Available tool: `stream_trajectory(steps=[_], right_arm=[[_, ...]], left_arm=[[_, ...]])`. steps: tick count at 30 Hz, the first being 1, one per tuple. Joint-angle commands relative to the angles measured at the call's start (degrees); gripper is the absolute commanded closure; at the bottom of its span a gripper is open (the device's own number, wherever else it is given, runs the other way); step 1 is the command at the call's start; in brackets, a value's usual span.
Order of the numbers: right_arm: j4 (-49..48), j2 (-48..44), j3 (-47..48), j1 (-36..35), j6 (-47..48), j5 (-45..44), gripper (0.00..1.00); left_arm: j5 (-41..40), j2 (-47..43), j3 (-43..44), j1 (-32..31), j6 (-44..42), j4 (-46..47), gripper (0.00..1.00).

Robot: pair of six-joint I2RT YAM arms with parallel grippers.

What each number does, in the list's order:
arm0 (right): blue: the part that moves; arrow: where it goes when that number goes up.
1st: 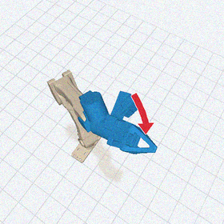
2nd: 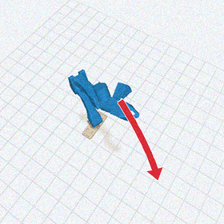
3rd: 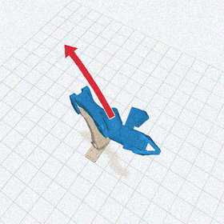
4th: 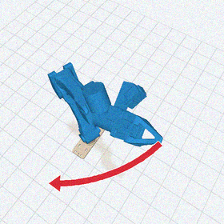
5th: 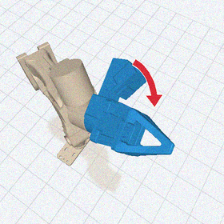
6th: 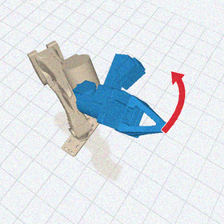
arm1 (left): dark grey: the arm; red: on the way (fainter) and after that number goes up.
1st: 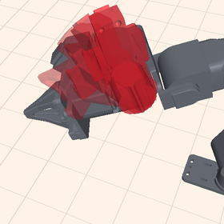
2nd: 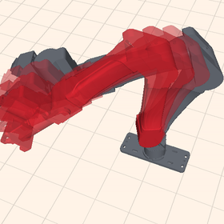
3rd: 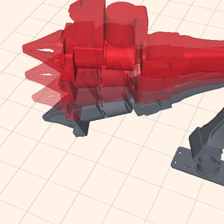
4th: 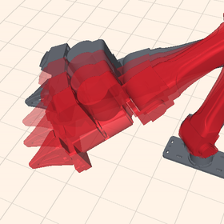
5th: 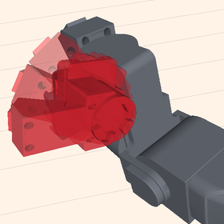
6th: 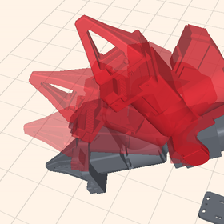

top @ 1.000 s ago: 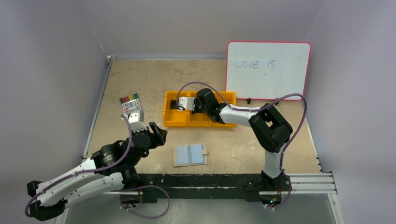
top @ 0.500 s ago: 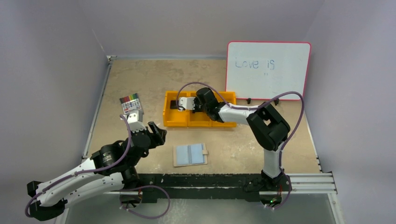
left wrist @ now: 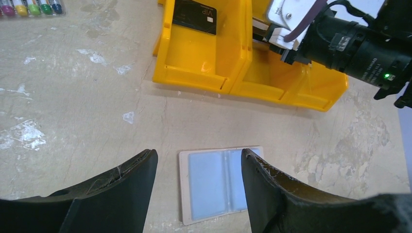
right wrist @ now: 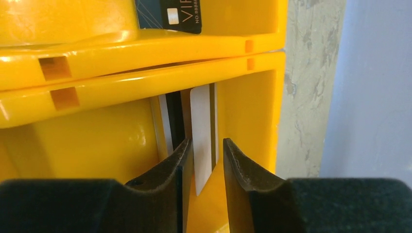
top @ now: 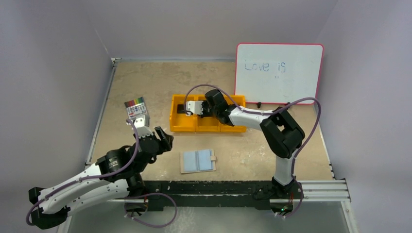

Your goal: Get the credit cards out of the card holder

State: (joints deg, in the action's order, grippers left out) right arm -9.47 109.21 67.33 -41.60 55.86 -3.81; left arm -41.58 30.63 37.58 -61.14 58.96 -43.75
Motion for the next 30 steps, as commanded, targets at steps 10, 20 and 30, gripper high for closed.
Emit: stream_trajectory(steps=[10,20,30], right_arm=[[-1.81,-9.99,-0.86,0.21,-5.42,3.77,0.66],[-9.51,-26.6,-12.75,0.12,-45.78,6.2,0.62],[9.98,-12.75,0.67,0.3,-76.82,2.36,0.87]], left_arm=[[-0.25,2.37,-1.19,0.07,3.42,-0.15,0.36],[2.79,8.28,-3.25,0.06,6.2,2.09,0.36],[3.89,13.92,-1.84,0.06,7.1,2.58,0.37]])
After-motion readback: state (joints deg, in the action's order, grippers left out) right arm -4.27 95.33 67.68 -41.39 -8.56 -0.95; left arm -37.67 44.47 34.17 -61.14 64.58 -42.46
